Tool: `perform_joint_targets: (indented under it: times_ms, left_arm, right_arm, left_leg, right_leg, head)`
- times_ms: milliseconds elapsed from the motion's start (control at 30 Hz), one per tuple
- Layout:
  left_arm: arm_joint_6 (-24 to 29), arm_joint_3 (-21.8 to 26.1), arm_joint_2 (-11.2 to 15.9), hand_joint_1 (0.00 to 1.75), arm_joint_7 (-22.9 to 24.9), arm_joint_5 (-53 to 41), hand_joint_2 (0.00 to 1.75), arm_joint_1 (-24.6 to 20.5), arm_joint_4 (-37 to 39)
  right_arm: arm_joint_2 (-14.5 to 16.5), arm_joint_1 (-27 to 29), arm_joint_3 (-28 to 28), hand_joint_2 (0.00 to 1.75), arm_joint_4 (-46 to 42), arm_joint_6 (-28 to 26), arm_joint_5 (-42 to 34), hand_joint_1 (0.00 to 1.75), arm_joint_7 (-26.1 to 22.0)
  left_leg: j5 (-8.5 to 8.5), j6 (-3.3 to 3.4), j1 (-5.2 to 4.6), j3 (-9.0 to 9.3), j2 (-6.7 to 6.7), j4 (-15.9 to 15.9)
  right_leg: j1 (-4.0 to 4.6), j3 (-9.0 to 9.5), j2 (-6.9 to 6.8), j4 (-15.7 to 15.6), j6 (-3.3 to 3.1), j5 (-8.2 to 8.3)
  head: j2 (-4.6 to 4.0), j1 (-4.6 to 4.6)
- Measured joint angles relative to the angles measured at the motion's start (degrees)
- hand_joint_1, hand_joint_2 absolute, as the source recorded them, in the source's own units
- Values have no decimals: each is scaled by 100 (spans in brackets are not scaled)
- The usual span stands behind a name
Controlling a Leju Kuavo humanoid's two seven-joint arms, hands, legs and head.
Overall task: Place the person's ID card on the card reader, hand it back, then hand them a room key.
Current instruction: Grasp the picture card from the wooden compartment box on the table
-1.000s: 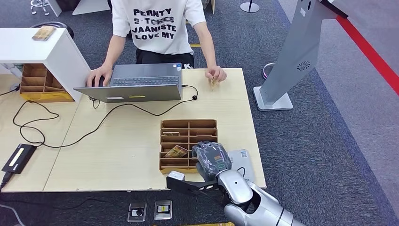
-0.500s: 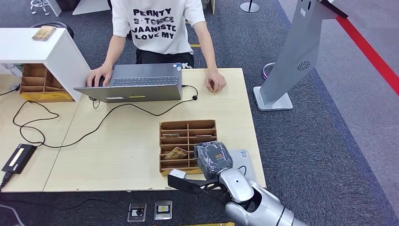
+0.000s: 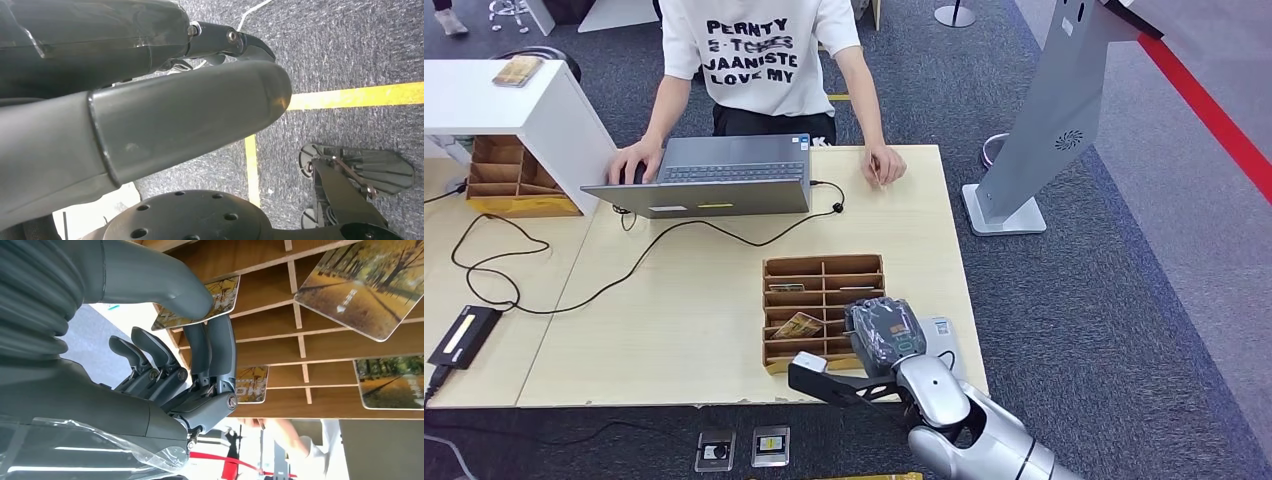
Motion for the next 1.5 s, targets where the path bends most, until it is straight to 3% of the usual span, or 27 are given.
perform_joint_targets:
  times_ms: [300,733,1000,1500]
  left_arm:
    - [14,0,7,0,-5,185,0,0,0]
    - [17,-62,7,0,-106,246,0,2,0]
    - [2,-172,7,0,-136,199,0,-1,0]
    - [-40,-372,20,0,-120,128,0,-16,0]
  right_arm:
    - [-50,-55,-157,175,-206,-300,-22,162,-52]
    - [-357,-112,-711,175,-1237,-849,674,163,209]
    - [-617,-258,-1203,175,-2075,-907,955,163,279]
    - [-674,-411,-1415,175,-2700,-1117,1011,171,173]
  left_leg:
    - [0,0,0,-1,0,0]
    - [0,0,0,0,0,1]
    - [0,0,0,0,1,1]
    - [0,0,0,-1,0,1]
  right_leg:
    - [0,0,0,0,0,0]
    - [-1,0,-1,0,0,1]
    - [-1,-1,0,0,0,1]
    - [0,1,-1,0,0,1]
  head:
    - [-1,0]
    - [-1,-1]
    - [0,0]
    - [0,-1]
